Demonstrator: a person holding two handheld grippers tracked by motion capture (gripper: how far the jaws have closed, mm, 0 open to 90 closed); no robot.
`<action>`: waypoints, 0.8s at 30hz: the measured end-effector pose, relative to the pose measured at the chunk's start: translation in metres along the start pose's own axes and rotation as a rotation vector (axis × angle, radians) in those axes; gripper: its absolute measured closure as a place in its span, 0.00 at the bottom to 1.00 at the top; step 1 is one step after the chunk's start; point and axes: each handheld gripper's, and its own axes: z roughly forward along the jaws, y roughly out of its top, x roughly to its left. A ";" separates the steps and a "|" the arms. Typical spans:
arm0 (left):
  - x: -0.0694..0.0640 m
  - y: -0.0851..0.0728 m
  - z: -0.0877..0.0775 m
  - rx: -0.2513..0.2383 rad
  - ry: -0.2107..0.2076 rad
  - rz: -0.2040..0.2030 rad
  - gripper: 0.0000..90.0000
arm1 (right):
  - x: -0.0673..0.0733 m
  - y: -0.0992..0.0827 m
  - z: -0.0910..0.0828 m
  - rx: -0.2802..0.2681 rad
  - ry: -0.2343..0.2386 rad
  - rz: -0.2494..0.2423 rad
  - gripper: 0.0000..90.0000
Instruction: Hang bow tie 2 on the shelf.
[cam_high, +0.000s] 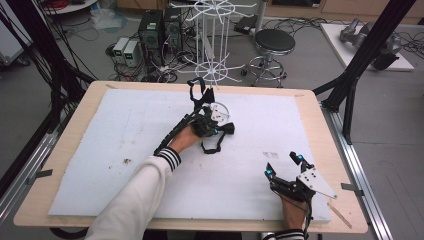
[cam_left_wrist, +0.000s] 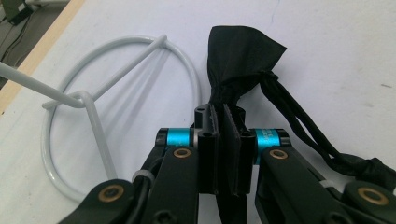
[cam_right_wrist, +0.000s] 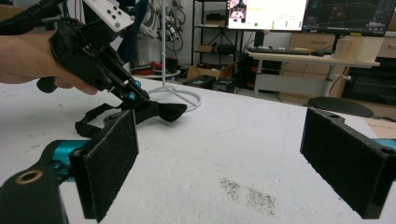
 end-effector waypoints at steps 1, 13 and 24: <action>-0.001 -0.001 -0.001 -0.004 0.000 -0.004 0.93 | 0.000 0.000 0.000 0.002 0.002 0.004 0.12; -0.003 -0.010 -0.017 -0.052 -0.023 -0.034 0.93 | 0.000 0.000 0.000 0.003 0.003 0.004 0.12; -0.006 -0.018 -0.038 -0.133 -0.047 -0.070 0.93 | 0.000 0.000 0.000 0.000 0.000 -0.002 0.12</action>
